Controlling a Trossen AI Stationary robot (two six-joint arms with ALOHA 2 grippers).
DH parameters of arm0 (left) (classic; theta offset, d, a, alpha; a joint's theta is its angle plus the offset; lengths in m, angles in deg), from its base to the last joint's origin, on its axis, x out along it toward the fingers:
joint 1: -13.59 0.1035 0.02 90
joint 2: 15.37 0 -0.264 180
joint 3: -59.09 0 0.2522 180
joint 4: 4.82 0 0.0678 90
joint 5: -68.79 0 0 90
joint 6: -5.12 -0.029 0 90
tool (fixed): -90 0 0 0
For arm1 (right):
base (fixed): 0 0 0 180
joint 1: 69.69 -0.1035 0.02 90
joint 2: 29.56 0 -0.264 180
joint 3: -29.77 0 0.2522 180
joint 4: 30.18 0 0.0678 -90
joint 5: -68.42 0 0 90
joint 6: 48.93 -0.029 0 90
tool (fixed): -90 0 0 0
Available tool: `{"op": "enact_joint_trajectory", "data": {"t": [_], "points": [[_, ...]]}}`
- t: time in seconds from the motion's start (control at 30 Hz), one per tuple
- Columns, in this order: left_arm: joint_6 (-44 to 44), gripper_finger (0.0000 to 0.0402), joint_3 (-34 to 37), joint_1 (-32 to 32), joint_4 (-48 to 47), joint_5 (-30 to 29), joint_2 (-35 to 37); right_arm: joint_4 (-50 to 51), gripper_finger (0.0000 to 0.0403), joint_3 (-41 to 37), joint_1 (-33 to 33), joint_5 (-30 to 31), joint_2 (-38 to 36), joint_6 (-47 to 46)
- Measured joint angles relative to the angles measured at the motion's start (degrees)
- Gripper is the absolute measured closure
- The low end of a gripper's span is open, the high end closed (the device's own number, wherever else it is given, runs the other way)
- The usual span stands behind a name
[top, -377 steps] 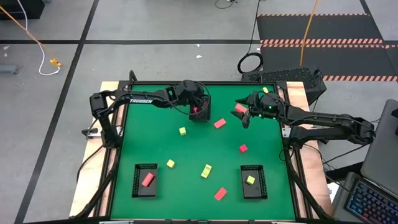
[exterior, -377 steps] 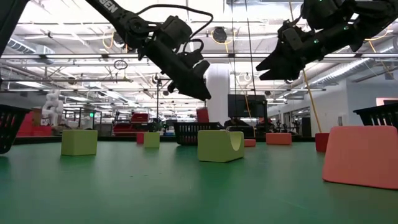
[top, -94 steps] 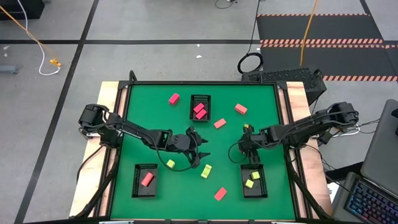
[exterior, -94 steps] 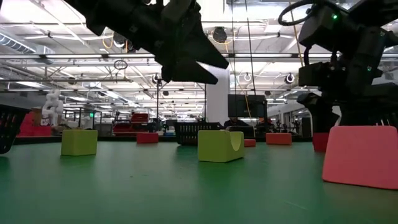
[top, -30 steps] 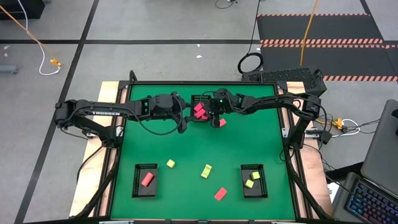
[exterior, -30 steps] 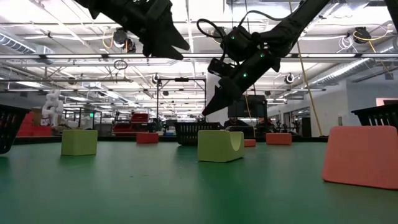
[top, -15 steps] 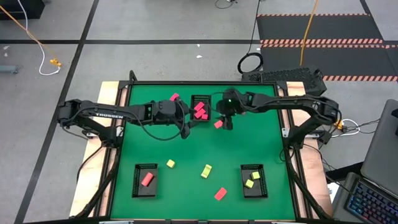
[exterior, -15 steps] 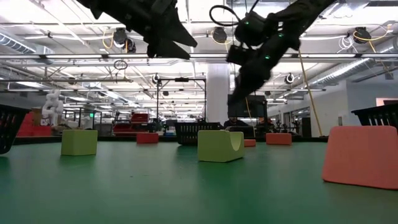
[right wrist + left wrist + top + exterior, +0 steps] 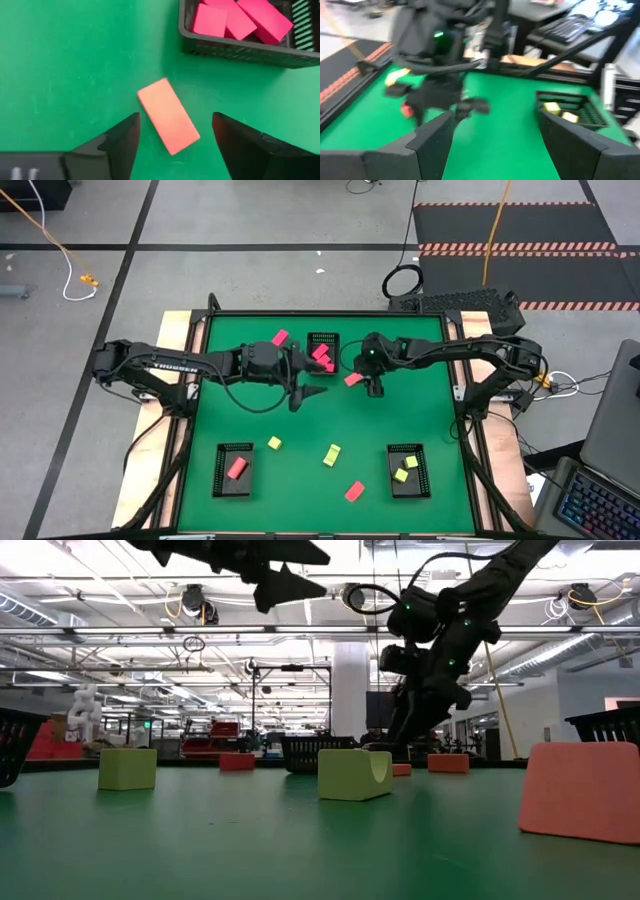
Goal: Sort & place blocks by color
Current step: Put the orange block into the bottom left black bin
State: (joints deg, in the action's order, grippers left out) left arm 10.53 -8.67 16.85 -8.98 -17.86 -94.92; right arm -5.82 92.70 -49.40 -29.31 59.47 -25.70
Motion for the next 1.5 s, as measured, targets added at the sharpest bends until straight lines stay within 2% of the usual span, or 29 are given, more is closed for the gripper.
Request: {"op": "enact_joint_trajectory", "data": {"t": [0.2,0.47,0.67,0.93,1.1,1.27,1.37,1.5], "points": [[-0.22,0.0112,0.00,0.44,-2.75,3.09,0.00,-3.77,0.0114,-0.02,0.26,-0.18,3.74,-1.37],[0.80,0.0112,0.00,1.68,-5.52,2.39,0.00,-4.73,0.0117,0.11,0.30,-1.44,9.21,-1.21],[2.62,0.0112,0.00,1.98,-8.66,-4.16,0.00,-3.28,0.0158,0.17,0.35,-2.98,9.37,-1.52],[4.23,0.0112,0.00,0.54,-9.00,-4.48,0.00,-2.49,0.0284,0.12,0.24,-3.14,9.16,-1.48],[5.85,0.0112,0.00,-0.98,-11.63,-6.25,0.00,-1.82,0.0284,-0.05,-0.39,-3.01,7.63,-1.52],[4.26,0.0112,0.00,-2.89,-12.65,-13.11,-0.02,-2.15,0.0284,-0.15,-2.66,-3.16,3.97,-2.73],[-1.22,0.0112,0.00,-4.49,-12.34,-17.38,-0.75,-3.02,0.0284,-0.15,-4.16,-6.78,1.39,-4.79],[-12.89,0.0112,0.00,-7.48,-9.16,-22.06,-3.05,-7.12,0.0284,-0.07,-5.40,-14.26,-1.53,-10.81]]}}
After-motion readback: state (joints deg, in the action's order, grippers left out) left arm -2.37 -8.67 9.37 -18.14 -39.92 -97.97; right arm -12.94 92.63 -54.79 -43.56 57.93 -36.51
